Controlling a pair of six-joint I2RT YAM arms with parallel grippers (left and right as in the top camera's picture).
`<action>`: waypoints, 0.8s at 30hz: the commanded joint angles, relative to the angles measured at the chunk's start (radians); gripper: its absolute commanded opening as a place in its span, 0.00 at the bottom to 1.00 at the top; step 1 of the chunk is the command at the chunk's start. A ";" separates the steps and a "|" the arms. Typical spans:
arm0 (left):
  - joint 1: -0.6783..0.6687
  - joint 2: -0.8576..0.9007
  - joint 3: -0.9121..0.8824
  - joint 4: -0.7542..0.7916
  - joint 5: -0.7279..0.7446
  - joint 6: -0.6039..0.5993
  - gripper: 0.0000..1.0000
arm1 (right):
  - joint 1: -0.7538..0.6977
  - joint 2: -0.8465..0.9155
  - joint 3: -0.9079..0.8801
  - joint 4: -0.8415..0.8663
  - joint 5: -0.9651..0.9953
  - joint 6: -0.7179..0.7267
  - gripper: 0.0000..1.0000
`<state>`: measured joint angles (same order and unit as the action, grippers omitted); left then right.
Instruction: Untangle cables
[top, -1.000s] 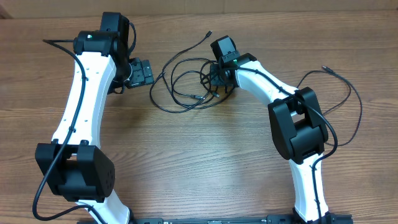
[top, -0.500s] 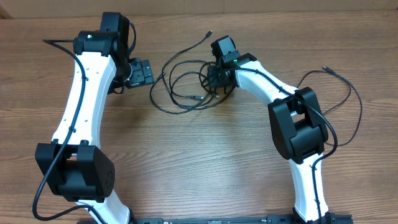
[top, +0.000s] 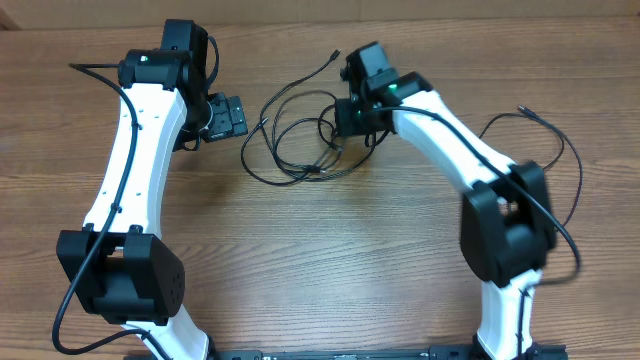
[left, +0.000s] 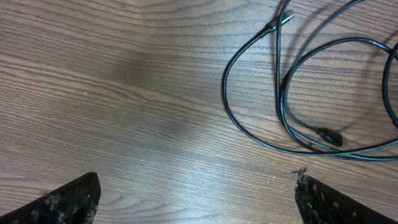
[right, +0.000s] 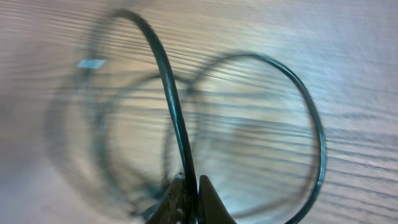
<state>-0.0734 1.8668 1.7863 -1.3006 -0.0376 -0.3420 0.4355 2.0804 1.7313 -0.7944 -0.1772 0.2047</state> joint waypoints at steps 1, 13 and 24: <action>-0.005 0.010 -0.004 0.000 0.005 -0.018 1.00 | 0.009 -0.123 0.012 -0.004 -0.178 -0.058 0.04; -0.005 0.010 -0.004 0.001 0.005 -0.018 0.99 | -0.013 -0.282 0.012 0.003 -0.586 0.028 0.04; -0.005 0.010 -0.004 0.001 0.005 -0.018 1.00 | -0.148 -0.279 -0.030 -0.166 -0.543 0.057 0.04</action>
<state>-0.0734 1.8668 1.7863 -1.3006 -0.0372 -0.3420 0.3328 1.8294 1.7260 -0.9283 -0.7361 0.2546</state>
